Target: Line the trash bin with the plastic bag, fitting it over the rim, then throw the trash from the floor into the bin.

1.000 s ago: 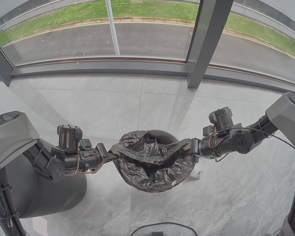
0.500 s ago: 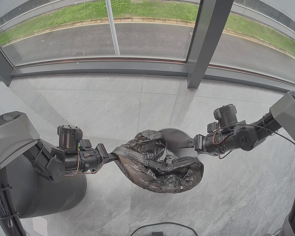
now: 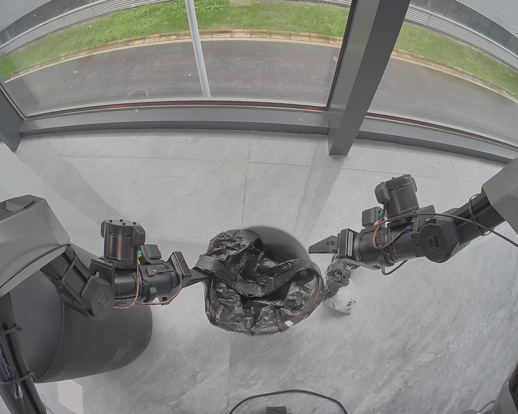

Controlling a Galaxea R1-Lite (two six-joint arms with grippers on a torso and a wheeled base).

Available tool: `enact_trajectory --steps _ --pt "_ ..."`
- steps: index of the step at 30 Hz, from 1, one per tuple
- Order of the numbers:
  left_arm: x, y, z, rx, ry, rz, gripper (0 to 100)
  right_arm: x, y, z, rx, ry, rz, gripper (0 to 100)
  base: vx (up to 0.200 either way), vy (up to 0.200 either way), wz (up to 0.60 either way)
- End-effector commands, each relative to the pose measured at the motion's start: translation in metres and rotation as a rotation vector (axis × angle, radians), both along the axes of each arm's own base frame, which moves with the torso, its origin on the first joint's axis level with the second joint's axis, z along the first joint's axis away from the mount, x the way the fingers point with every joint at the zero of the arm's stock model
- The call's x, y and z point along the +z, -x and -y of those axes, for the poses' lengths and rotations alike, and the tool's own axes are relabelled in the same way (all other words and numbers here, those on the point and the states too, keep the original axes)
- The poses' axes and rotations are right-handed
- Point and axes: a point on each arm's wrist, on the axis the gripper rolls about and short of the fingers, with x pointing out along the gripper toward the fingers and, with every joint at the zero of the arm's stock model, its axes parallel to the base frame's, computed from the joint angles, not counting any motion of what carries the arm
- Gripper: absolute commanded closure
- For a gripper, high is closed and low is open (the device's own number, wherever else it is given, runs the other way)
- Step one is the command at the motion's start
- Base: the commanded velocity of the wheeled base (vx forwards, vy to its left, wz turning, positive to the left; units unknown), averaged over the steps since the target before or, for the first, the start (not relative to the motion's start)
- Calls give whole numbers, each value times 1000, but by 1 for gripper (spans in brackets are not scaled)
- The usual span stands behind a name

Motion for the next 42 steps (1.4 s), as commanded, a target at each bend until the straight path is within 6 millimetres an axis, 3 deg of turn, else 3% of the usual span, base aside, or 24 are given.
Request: enact_trajectory --steps 1,9,15,21,33,42 --pt "1 0 0 0 4 0 100 4 5 -5 12 -6 4 0 0 0 0" --pt "4 -3 5 -7 10 19 100 6 7 -8 28 -5 19 0 0 0 0" --pt "12 -9 3 6 23 47 100 20 18 -49 88 8 99 0 0 0 0" --pt "34 -11 3 44 98 52 100 16 16 -85 98 151 228 0 0 0 0" --pt "49 -13 -3 75 142 65 100 -9 17 -118 291 289 321 0 0 0 0" --pt "46 -14 -1 67 142 56 100 -41 -1 -136 290 353 330 0 0 0 0"
